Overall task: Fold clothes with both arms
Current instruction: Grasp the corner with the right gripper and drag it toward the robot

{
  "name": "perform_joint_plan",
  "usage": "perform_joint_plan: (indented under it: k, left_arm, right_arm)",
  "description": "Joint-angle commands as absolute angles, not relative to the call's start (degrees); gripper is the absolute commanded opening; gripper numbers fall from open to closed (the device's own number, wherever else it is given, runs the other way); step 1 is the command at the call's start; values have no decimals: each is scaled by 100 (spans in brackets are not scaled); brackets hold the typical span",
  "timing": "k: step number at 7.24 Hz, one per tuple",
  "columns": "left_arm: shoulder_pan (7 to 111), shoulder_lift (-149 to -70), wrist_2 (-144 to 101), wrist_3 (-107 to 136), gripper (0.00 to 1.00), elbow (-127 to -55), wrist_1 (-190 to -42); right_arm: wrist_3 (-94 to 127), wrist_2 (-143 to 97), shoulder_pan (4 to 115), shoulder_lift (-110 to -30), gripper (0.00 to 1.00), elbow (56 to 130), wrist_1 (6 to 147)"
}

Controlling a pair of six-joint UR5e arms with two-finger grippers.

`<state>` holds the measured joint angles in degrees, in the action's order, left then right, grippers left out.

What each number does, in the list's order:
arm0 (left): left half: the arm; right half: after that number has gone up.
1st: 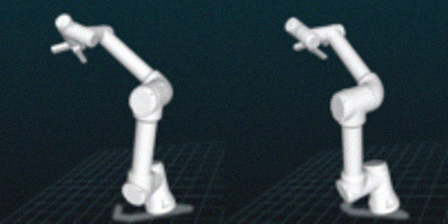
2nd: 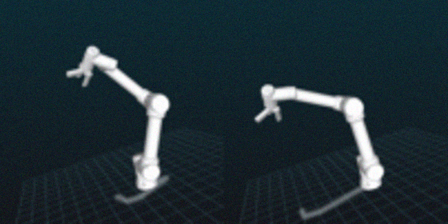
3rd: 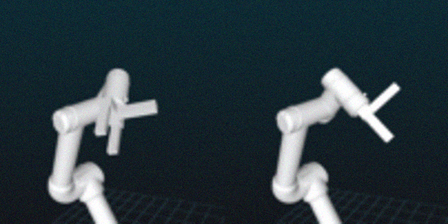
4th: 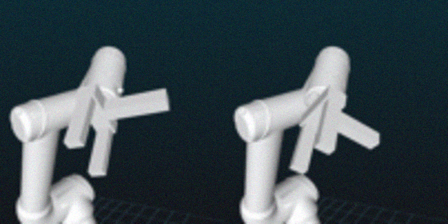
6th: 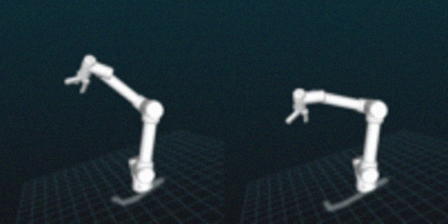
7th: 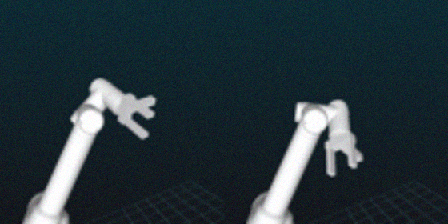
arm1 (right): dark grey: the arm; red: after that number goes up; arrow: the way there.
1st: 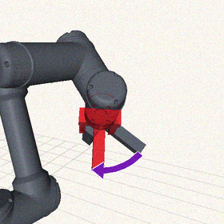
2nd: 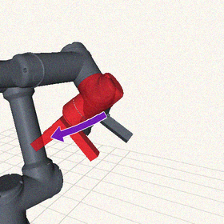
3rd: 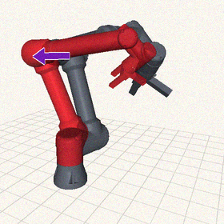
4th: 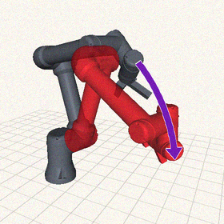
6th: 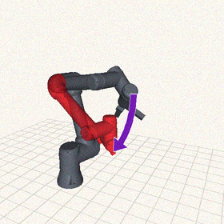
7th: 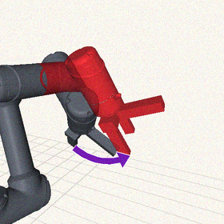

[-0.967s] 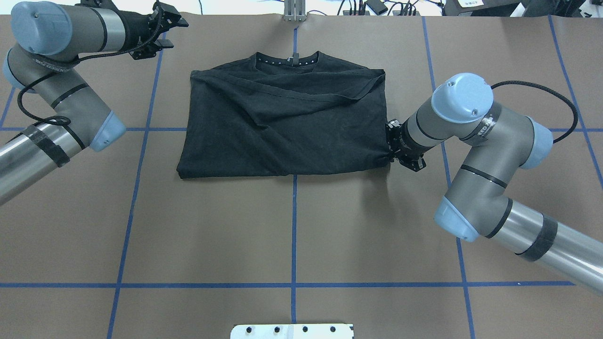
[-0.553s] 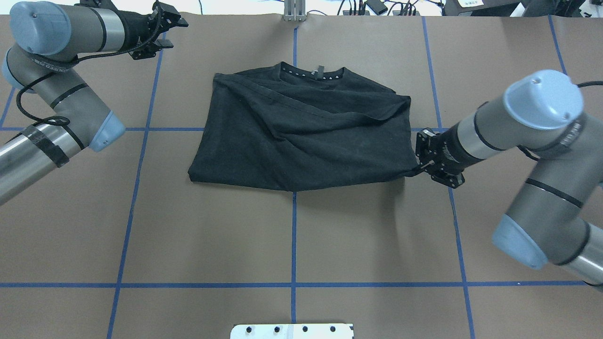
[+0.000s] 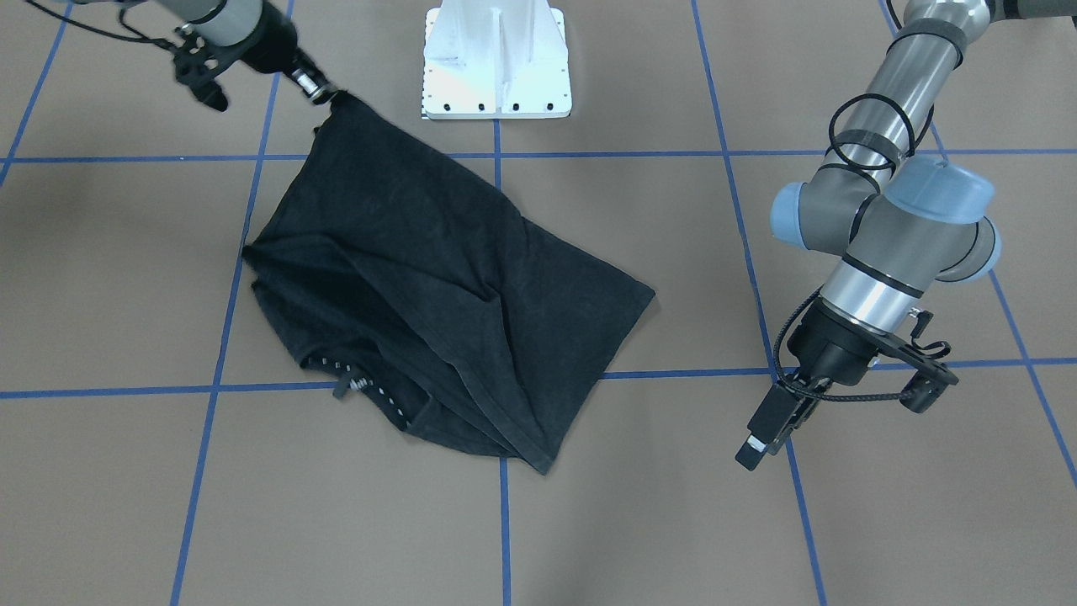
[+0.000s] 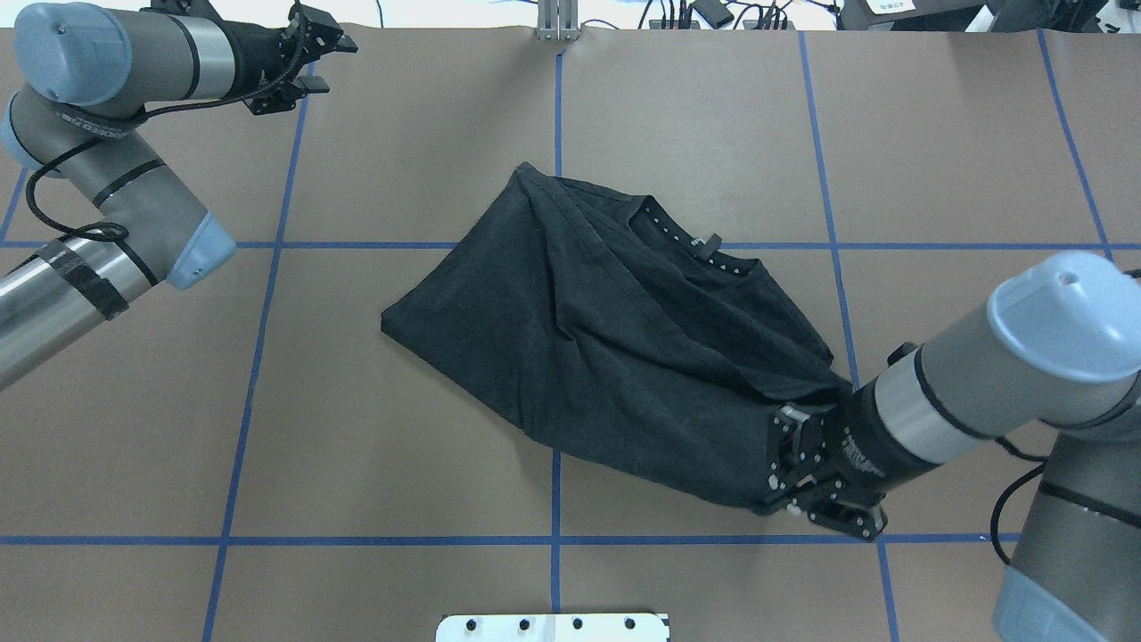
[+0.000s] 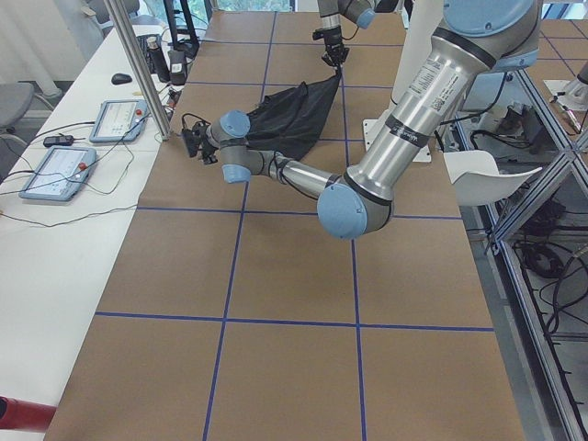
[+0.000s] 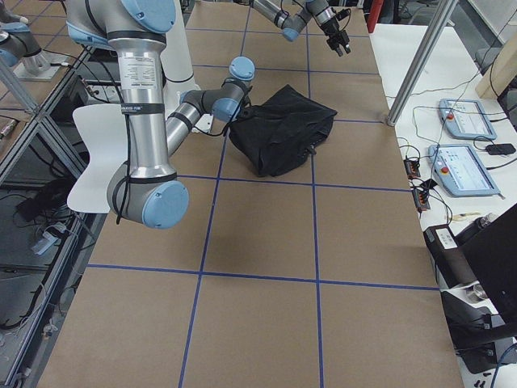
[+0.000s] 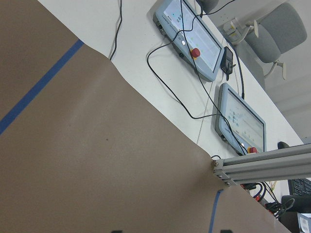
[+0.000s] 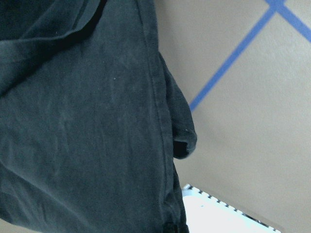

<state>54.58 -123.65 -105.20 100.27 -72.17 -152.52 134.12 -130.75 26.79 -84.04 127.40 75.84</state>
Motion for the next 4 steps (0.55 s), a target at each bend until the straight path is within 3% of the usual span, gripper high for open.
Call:
perform_joint_plan:
  k: [1,4]
  left_arm:
    - [5414,-12322,-10590,10081,74,-7732,-14733]
    - [4951,-11588,-10925,10519,74,-8985,-14494]
  right_arm:
    - [13720,-13026,1996,-8244,99,12710,7576]
    - [12961,-13052,3806,-7808,100,12237,7585]
